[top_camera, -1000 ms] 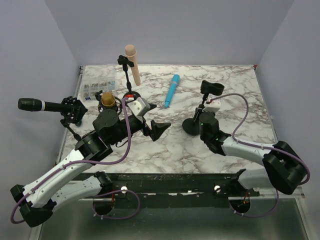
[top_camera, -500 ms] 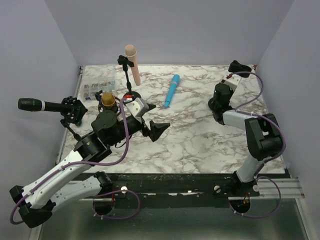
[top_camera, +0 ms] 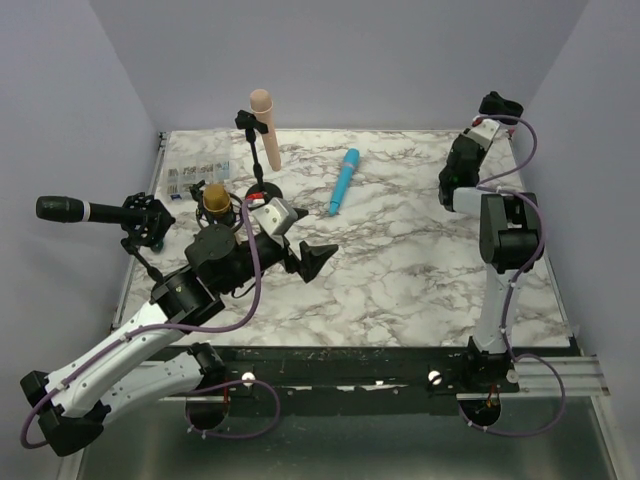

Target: Remove the microphone from the stand

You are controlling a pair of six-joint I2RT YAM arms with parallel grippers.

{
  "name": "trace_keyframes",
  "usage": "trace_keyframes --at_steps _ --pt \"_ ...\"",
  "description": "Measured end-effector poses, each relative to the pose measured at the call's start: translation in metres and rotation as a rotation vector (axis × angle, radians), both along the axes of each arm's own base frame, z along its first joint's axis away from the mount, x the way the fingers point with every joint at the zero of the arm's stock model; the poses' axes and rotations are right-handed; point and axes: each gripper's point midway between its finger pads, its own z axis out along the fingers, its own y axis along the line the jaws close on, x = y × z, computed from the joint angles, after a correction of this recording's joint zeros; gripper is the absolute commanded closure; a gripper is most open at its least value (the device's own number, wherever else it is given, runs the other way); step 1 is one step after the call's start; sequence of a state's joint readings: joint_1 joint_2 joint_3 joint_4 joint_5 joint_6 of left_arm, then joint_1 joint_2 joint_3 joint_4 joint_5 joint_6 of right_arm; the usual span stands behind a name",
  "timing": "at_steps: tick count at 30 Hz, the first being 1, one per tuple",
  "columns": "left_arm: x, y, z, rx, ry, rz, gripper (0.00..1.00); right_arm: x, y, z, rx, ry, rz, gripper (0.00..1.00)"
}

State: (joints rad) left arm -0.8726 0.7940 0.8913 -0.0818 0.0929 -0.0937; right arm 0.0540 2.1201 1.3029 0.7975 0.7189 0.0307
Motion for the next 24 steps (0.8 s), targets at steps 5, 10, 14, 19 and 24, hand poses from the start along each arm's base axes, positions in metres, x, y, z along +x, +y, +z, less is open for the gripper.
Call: trace_keyframes --at_steps 5,10,14,19,24 --pt "0.004 0.002 -0.002 0.000 -0.006 0.023 0.02 0.027 -0.010 -0.002 -0.041 -0.036 0.022 0.98" --pt "0.008 0.004 -0.004 0.012 -0.015 0.049 0.02 0.039 -0.016 -0.003 -0.077 -0.051 0.033 0.84" --pt "0.010 0.005 -0.003 0.010 -0.020 0.056 0.02 0.039 -0.015 -0.003 -0.082 -0.055 0.045 0.50" --pt "0.010 0.005 -0.003 0.009 -0.020 0.056 0.02 0.029 -0.013 -0.014 -0.063 -0.039 0.060 0.15" --pt "0.008 0.007 0.000 0.003 -0.028 0.056 0.02 0.011 -0.007 -0.023 -0.004 -0.002 0.088 0.00"
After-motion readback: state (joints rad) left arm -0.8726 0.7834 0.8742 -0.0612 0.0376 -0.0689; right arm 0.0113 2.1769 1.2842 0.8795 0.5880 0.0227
